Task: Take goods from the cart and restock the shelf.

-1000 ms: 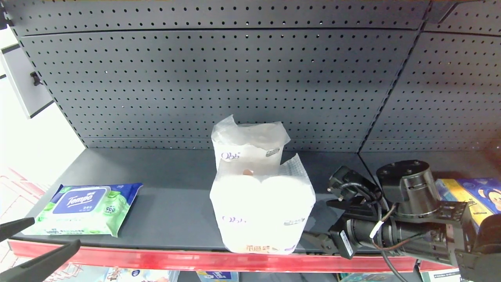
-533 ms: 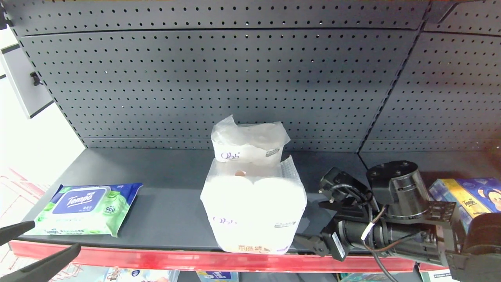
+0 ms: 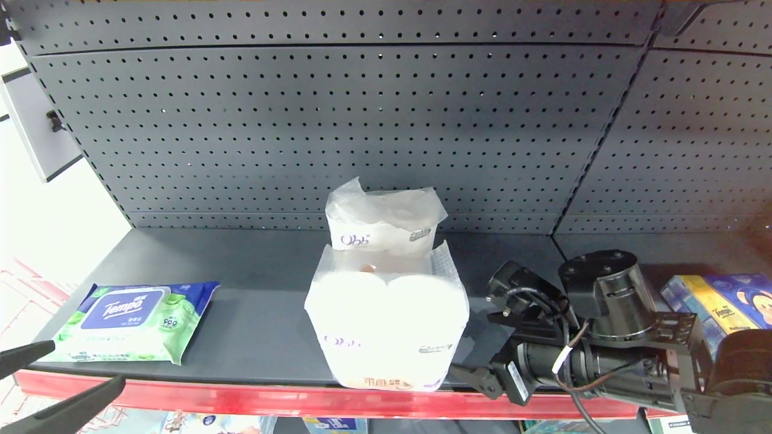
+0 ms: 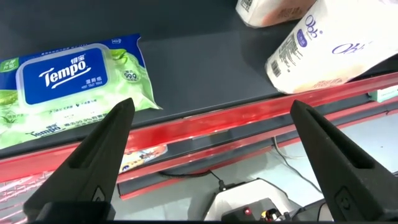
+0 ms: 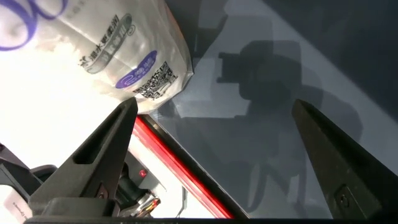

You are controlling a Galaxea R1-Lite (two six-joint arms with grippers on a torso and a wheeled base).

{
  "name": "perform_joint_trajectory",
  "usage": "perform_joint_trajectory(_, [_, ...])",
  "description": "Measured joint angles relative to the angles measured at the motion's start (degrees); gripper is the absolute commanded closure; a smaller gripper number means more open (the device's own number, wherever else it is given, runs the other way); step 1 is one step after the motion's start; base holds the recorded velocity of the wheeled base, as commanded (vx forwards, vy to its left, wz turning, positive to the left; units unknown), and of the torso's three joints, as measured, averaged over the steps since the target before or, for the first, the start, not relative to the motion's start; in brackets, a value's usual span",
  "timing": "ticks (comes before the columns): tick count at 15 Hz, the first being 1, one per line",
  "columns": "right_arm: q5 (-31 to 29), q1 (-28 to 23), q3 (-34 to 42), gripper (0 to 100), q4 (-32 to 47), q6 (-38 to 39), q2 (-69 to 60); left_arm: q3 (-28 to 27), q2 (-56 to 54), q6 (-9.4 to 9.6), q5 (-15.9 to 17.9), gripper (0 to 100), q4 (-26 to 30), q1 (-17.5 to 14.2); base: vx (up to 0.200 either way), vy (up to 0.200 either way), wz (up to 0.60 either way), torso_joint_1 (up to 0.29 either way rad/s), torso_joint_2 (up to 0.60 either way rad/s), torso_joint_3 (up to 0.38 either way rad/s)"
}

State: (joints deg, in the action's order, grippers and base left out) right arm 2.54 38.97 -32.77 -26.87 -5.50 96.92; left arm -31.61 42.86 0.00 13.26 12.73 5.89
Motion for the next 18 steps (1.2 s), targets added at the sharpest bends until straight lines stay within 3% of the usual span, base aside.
perform_joint_trajectory(18, [-0.07,0.39,0.94,0,-0.01,0.96,-1.72,1.82,-0.04,-0.13,-0.07,0,-0.17,-0.09,0.0,0.0,0.0,0.0,0.0,0.0])
